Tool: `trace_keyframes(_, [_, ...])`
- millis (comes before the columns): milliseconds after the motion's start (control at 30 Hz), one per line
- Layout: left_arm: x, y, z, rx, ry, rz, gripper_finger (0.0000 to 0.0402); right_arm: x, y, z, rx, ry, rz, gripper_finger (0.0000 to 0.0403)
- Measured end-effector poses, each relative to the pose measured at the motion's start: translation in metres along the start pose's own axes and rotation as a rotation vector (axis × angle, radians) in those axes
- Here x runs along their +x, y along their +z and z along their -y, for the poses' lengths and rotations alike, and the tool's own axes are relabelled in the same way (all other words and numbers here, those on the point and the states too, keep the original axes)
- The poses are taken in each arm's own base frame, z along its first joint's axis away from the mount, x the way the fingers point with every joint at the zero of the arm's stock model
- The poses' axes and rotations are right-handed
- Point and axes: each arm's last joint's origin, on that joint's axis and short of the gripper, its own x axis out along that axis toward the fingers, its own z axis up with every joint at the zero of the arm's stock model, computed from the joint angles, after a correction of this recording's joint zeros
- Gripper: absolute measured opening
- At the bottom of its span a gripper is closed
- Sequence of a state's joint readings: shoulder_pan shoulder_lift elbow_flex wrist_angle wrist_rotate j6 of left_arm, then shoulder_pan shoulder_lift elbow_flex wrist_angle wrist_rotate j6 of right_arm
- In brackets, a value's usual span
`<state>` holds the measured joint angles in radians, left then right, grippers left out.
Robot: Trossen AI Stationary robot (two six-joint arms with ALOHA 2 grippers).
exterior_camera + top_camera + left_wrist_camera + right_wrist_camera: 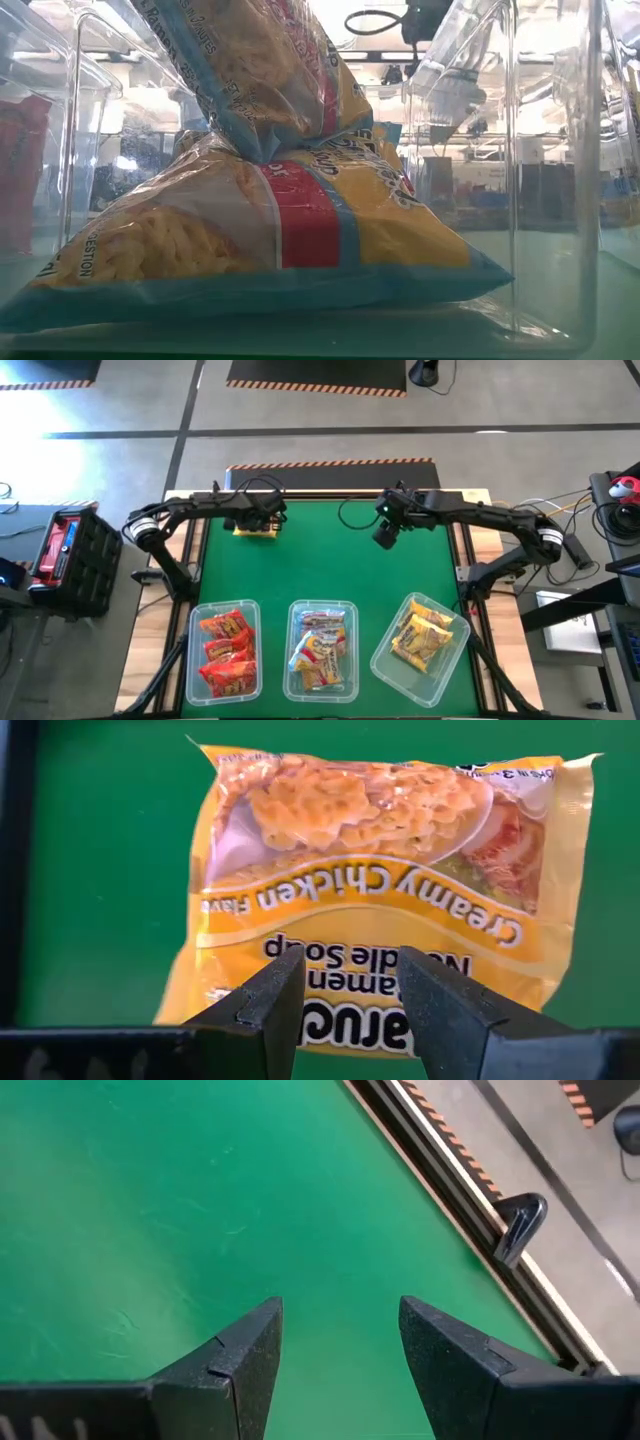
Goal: Sort Maruchan noodles
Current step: Put the yellow noodle pack into the right transparent bin
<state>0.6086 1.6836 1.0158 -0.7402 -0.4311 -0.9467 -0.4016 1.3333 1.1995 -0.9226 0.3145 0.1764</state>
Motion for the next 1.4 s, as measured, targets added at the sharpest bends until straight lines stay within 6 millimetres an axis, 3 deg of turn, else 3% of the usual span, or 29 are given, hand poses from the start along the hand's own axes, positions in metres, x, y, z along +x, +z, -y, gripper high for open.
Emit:
trace_keyframes(400, [-0.003,-0.007,0.016,-0.096,-0.188,-0.068,0.0146,0.000,0.000,0.017,-0.155,-0.024,-0.009,0.0192])
trace_keyframes(867, [-0.040,-0.045,0.068,0.040,-0.635,-0.135,0.0146,-0.004,-0.001,0.039,-0.219,-0.051,0.002,0.0192])
trace_keyframes(1200, [-0.038,-0.036,0.060,-0.046,-0.450,0.123,0.0146,-0.004,-0.001,0.039,-0.245,-0.049,0.002,0.0192])
trace_keyframes(1400, [-0.022,-0.043,0.053,0.001,-0.302,0.082,0.0146,-0.004,-0.001,0.039,-0.241,-0.043,0.001,0.0192])
